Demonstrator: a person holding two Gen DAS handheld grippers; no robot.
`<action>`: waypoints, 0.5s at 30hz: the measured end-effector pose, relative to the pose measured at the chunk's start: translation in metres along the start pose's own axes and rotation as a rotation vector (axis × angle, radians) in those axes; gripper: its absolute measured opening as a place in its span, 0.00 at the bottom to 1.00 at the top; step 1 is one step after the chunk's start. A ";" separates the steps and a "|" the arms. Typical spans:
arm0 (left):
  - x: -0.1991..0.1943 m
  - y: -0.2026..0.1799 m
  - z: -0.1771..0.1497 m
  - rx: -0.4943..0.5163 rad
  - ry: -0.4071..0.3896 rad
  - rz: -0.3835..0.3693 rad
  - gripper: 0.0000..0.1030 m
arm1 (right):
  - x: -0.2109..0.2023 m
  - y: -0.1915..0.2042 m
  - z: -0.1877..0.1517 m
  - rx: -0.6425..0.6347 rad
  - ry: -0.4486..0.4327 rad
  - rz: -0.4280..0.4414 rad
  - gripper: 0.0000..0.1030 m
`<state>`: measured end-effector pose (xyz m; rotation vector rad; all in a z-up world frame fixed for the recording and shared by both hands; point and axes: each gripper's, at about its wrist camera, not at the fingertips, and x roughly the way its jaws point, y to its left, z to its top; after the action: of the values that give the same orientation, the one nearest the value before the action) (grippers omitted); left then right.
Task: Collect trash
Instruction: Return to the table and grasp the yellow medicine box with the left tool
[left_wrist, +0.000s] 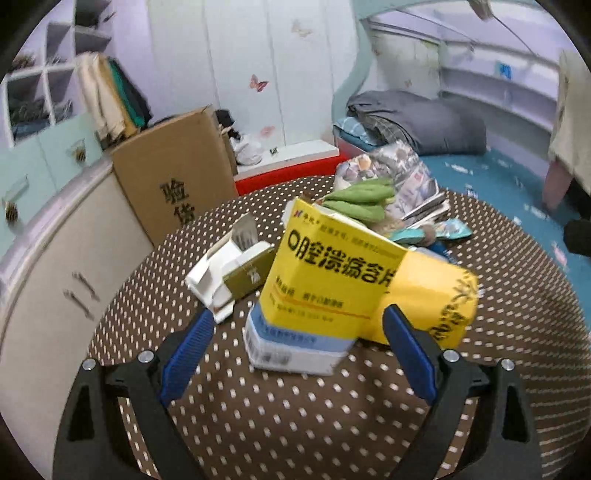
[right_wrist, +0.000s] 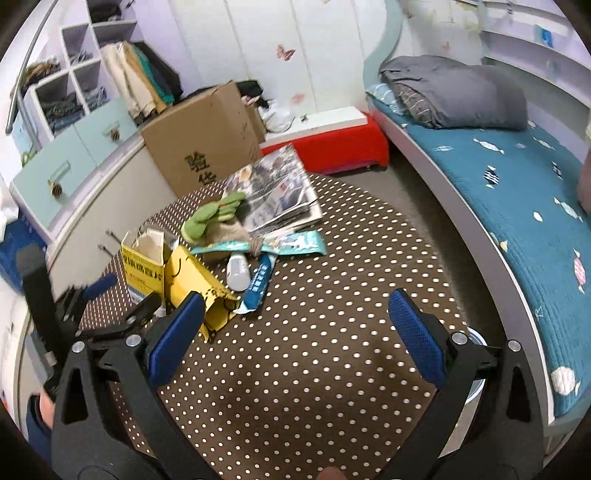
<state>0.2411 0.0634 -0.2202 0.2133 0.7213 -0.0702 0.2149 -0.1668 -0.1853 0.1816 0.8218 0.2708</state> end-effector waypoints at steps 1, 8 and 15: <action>0.003 -0.002 0.001 0.023 -0.006 -0.005 0.88 | 0.004 0.003 0.000 -0.018 0.011 0.008 0.94; 0.012 -0.001 0.006 0.107 -0.018 -0.112 0.70 | 0.034 0.032 0.001 -0.136 0.069 0.050 0.94; -0.003 0.018 -0.006 0.027 0.014 -0.139 0.69 | 0.065 0.071 0.012 -0.290 0.106 0.100 0.94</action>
<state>0.2374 0.0823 -0.2195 0.1892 0.7491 -0.2111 0.2536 -0.0800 -0.2040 -0.0640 0.8692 0.4926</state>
